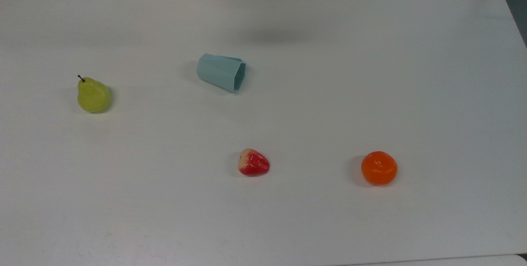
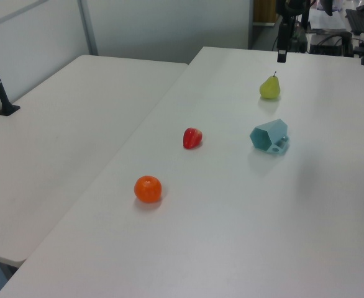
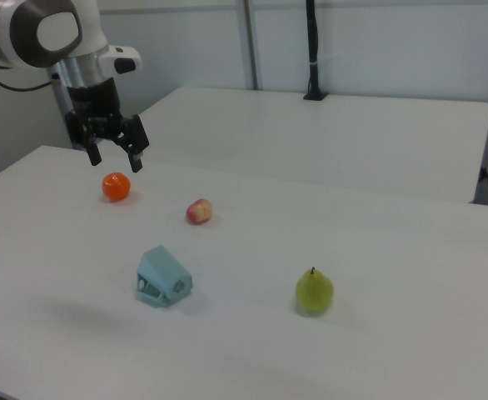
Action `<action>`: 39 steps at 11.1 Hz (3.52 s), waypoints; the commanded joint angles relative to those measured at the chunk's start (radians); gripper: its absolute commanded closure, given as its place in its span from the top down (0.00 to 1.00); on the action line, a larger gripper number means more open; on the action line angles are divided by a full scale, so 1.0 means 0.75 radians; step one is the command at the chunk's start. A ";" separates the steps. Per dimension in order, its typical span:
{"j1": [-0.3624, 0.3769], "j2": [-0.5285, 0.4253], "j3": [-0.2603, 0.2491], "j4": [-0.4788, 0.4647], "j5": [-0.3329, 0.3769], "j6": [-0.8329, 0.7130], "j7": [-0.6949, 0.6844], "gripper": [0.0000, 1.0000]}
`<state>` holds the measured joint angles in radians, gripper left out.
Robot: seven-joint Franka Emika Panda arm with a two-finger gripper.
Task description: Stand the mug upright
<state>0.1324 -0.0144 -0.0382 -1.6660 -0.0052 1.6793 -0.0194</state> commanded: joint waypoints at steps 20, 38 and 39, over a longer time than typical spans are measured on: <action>0.247 0.602 0.006 -0.024 -0.647 0.130 0.789 1.00; 0.216 0.576 0.008 0.027 -0.734 -0.120 0.644 0.00; 0.216 0.570 0.008 0.027 -0.685 -0.114 0.629 0.00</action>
<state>0.2992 0.4493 -0.0323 -1.6397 -0.5774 1.6006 0.5156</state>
